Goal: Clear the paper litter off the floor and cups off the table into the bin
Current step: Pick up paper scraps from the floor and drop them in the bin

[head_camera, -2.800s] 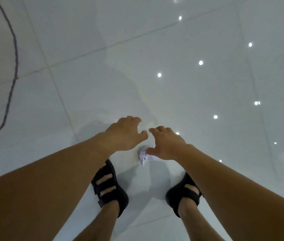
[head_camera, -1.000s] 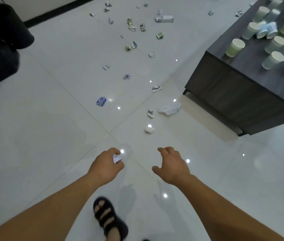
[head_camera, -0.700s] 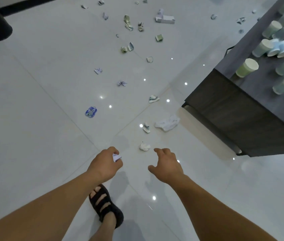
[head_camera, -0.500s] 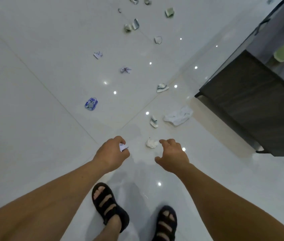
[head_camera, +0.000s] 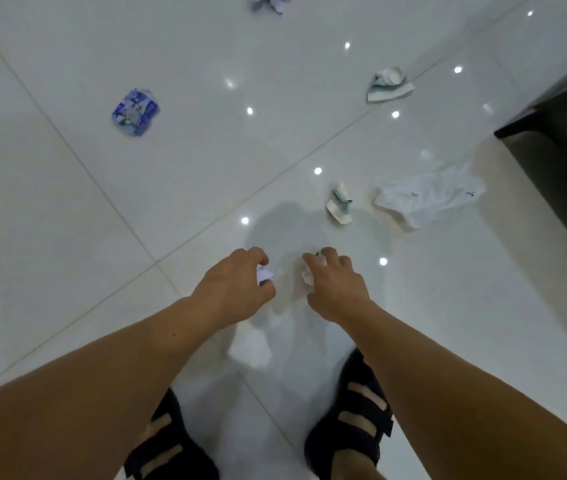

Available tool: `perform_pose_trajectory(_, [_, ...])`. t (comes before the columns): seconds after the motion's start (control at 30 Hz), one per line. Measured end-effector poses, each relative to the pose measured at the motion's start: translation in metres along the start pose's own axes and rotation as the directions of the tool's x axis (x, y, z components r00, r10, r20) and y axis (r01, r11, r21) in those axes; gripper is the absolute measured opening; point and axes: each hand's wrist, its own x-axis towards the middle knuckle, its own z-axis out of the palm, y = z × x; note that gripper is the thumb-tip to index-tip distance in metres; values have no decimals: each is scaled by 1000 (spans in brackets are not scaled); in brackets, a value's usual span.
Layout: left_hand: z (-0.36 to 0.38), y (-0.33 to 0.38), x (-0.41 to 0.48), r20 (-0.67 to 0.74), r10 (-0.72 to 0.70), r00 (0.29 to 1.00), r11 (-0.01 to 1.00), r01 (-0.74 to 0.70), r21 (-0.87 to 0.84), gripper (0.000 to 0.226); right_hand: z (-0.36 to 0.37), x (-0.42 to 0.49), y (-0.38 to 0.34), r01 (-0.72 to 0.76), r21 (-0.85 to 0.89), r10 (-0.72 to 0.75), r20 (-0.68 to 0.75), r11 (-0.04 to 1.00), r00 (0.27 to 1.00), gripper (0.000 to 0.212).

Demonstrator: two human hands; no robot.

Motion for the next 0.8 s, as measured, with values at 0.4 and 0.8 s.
perform_pose_trajectory(0.4, [-86,10,-53,-12,-23,1000,999,22,-40,36,-91,-54,-58,143,192,-127,-90,971,988,16])
perform_pose_trajectory(0.8, [-453,42,-313,-401,-99,910,981,21,-195,36,-416,-266,-313,449,-29,-447,-170,893,878,38])
